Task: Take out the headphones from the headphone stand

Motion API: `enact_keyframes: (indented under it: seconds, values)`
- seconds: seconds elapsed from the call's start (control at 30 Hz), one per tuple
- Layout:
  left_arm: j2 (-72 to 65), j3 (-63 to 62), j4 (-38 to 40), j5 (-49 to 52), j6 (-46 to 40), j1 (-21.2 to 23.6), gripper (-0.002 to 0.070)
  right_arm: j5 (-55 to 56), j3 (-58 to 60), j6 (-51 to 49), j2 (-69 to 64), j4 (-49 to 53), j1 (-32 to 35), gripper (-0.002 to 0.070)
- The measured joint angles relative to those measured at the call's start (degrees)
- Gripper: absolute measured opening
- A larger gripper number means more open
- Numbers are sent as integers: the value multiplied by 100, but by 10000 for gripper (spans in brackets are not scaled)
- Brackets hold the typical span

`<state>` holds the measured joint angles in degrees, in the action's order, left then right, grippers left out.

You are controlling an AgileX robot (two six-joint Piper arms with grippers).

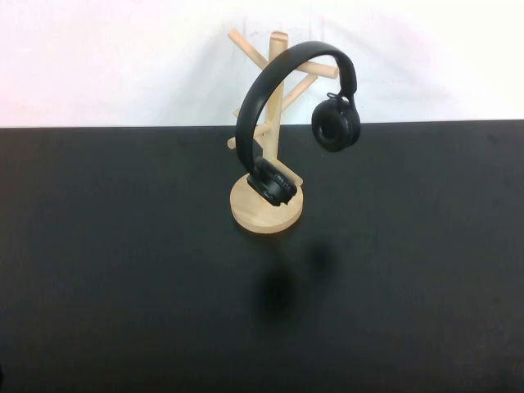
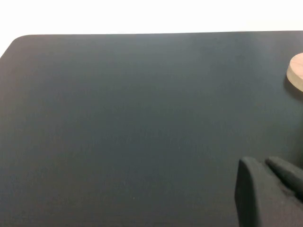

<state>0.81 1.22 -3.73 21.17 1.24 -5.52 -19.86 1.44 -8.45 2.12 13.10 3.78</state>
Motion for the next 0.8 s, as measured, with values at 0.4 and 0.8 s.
enact_keyframes:
  seconds: [0.4,0.8]
  values:
    - [0,0,0,0,0,0,-4,0,0,0,0,0,0,-8]
    - [0,0,0,0,0,0,-4,237,0,-120,0,-246,0,-8]
